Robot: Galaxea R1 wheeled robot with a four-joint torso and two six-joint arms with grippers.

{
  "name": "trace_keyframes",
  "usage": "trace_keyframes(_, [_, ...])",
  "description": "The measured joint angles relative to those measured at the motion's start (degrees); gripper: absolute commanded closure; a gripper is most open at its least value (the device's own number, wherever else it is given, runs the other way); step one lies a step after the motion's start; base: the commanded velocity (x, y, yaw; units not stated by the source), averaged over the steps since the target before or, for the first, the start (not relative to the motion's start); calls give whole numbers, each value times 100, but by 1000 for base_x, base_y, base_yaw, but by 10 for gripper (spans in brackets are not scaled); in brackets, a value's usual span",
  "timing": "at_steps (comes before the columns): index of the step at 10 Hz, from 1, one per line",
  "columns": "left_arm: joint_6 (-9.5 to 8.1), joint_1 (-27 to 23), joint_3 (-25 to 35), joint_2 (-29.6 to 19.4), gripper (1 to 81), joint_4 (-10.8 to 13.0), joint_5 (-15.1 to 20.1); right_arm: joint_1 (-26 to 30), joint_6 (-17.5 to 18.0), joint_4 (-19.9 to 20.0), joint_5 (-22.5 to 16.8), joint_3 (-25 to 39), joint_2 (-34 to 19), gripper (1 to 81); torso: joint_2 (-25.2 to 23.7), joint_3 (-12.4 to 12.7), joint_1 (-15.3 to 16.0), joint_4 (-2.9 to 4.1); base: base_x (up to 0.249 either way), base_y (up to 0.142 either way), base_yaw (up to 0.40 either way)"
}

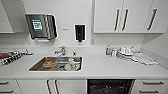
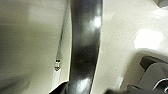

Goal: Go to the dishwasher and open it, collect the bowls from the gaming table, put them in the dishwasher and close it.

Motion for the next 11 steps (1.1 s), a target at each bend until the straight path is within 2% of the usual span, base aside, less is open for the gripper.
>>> trace_keyframes(2, [0,20,-1,28,10,2,57,-148,0,13,276,-162,166,10,-2,2,0,0,-85,0,0])
trace_keyframes(4, [0,2,-1,144,10,12,107,-328,-5,13,384,-215,290,10,0,0,2,0,-85,0,0])
trace_keyframes(6, [0,15,-4,179,10,22,263,-500,20,18,695,-389,472,10,-2,0,0,0,-85,0,0])
trace_keyframes(9, [0,11,-12,224,10,23,306,-590,-83,35,835,-581,703,10,-2,0,0,0,-85,0,0])
trace_keyframes(10, [0,17,-15,224,10,26,328,-681,-112,2,511,-601,772,10,-2,0,2,0,-85,0,0])
trace_keyframes(11, [0,28,-22,207,10,26,347,-998,-112,-17,339,-601,835,10,-2,0,0,0,-85,0,0])
